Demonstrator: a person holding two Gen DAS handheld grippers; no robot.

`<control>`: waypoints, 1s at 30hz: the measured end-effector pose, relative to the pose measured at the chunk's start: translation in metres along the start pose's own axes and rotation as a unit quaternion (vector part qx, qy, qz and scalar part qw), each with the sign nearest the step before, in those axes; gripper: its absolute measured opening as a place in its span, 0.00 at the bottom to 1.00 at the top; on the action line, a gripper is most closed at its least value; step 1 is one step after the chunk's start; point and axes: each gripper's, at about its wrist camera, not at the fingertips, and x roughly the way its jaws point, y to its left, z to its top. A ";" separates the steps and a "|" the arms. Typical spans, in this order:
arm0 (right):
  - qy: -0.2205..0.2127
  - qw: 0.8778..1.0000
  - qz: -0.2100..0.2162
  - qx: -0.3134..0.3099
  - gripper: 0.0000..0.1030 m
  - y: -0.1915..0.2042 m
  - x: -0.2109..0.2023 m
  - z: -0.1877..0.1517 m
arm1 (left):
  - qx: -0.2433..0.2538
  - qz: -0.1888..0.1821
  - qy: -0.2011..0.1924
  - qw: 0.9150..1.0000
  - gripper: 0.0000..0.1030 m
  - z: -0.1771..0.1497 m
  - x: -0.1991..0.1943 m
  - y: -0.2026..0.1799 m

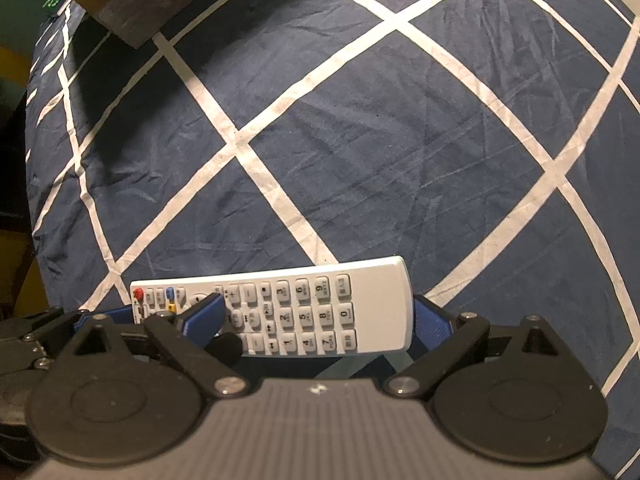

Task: Organize objects
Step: 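Carry the held TV remote with both grippers over the cardboard box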

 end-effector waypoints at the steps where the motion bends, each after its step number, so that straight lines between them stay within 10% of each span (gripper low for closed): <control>1: -0.003 1.000 0.001 0.003 0.94 0.000 -0.002 0.000 | 0.005 0.001 -0.001 1.000 0.85 0.001 -0.002 -0.001; 30: -0.126 0.984 0.004 0.124 0.94 0.033 -0.080 0.018 | 0.165 0.003 -0.060 0.984 0.85 0.061 -0.086 -0.009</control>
